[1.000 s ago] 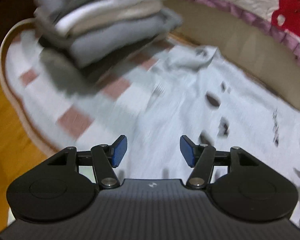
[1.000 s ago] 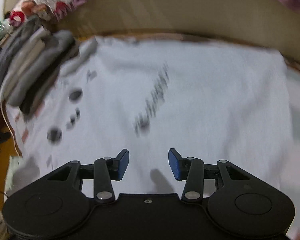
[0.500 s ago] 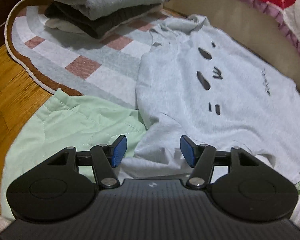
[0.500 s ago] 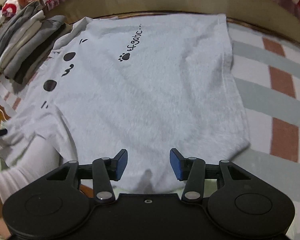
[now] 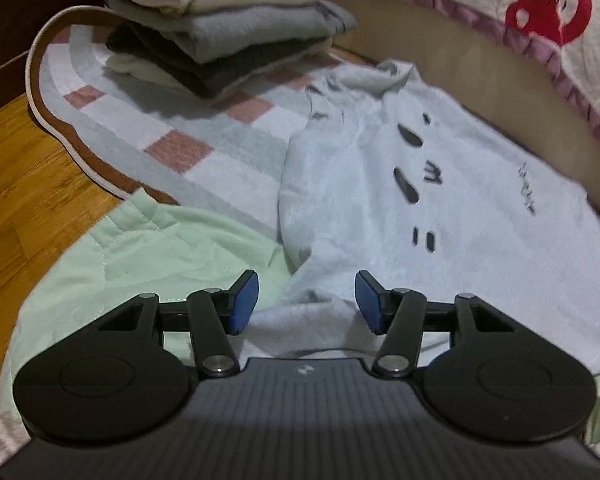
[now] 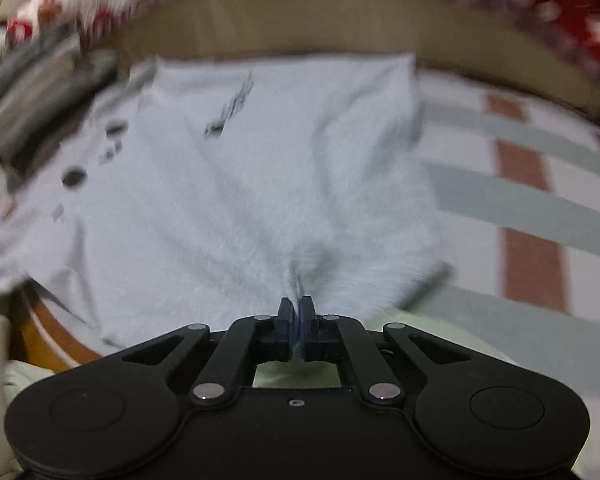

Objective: Fold clothes
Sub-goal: 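Grasp the sweatshirt hem with the right gripper while the left gripper grasps it too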

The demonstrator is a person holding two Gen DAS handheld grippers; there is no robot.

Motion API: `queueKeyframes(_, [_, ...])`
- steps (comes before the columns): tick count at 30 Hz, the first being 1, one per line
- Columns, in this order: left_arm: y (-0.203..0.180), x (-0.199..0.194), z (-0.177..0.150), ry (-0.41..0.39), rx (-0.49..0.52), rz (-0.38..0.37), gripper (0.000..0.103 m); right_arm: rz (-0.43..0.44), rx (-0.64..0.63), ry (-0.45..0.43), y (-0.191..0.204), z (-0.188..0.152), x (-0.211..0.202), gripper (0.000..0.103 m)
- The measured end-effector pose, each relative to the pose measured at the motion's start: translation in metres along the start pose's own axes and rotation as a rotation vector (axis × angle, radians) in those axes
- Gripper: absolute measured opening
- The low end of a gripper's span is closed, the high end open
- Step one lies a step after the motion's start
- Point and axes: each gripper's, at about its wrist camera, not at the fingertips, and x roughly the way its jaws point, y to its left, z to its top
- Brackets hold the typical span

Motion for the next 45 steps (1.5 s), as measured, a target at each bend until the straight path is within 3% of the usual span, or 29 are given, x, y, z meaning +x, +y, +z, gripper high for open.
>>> queueKeyframes(3, [0.001, -0.005, -0.004, 0.022, -0.023, 0.015, 0.057, -0.014, 0.115, -0.056, -0.021, -0.024, -0.033, 0.002])
queueKeyframes(9, [-0.005, 0.012, -0.004, 0.062, -0.031, -0.003, 0.059, 0.007, 0.234, -0.035, -0.037, -0.032, -0.029, 0.002])
queueKeyframes(15, [-0.01, 0.046, -0.008, 0.219, -0.023, 0.0, 0.063, 0.015, 0.255, -0.02, -0.037, -0.034, -0.019, 0.007])
queueKeyframes(16, [-0.007, 0.051, -0.008, 0.245, -0.048, -0.013, 0.068, 0.038, 0.277, -0.026, -0.039, -0.035, -0.017, 0.014])
queueKeyframes(17, [-0.003, 0.053, -0.007, 0.253, -0.086, -0.023, 0.068, 0.068, 0.303, -0.031, -0.041, -0.036, -0.014, 0.036])
queueKeyframes(18, [0.002, 0.055, -0.006, 0.252, -0.129, -0.028, 0.065, 0.116, 0.338, -0.032, -0.044, -0.035, -0.009, 0.049])
queueKeyframes(19, [0.004, 0.054, -0.004, 0.237, -0.142, -0.029, 0.049, 0.126, 0.348, -0.031, -0.045, -0.033, -0.003, 0.055])
queueKeyframes(20, [0.004, 0.05, -0.003, 0.213, -0.137, -0.029, 0.013, 0.135, 0.358, -0.03, -0.045, -0.031, 0.003, 0.049])
queueKeyframes(21, [0.003, 0.044, 0.0, 0.183, -0.127, -0.036, 0.008, 0.132, 0.353, -0.03, -0.045, -0.028, 0.008, 0.035])
queueKeyframes(22, [0.002, 0.036, 0.002, 0.148, -0.115, -0.046, 0.007, 0.087, 0.289, -0.037, -0.04, -0.022, 0.009, 0.007])
queueKeyframes(23, [-0.001, 0.025, 0.006, 0.106, -0.093, -0.045, 0.007, 0.057, 0.238, -0.052, -0.035, -0.016, 0.006, 0.006])
queueKeyframes(26, [-0.006, -0.019, 0.024, -0.014, -0.045, -0.046, 0.004, 0.137, 0.218, -0.178, -0.033, 0.001, -0.045, 0.004])
queueKeyframes(30, [-0.006, -0.068, 0.035, -0.092, -0.032, -0.037, 0.003, 0.209, 0.19, -0.318, -0.027, 0.011, -0.117, 0.003])
queueKeyframes(33, [-0.004, -0.075, 0.022, -0.062, -0.031, -0.042, 0.003, 0.15, 0.153, -0.273, -0.021, -0.006, -0.136, 0.003])
queueKeyframes(38, [-0.002, -0.048, 0.002, 0.031, -0.033, 0.0, 0.002, 0.069, 0.239, -0.104, -0.042, -0.045, -0.091, 0.003])
queueKeyframes(43, [-0.022, -0.093, 0.008, -0.077, 0.035, 0.026, 0.002, 0.146, 0.239, -0.179, -0.041, -0.03, -0.124, 0.003])
queueKeyframes(45, [-0.027, -0.102, 0.007, -0.077, 0.067, 0.033, 0.002, 0.105, 0.189, -0.192, -0.034, -0.026, -0.132, 0.003])
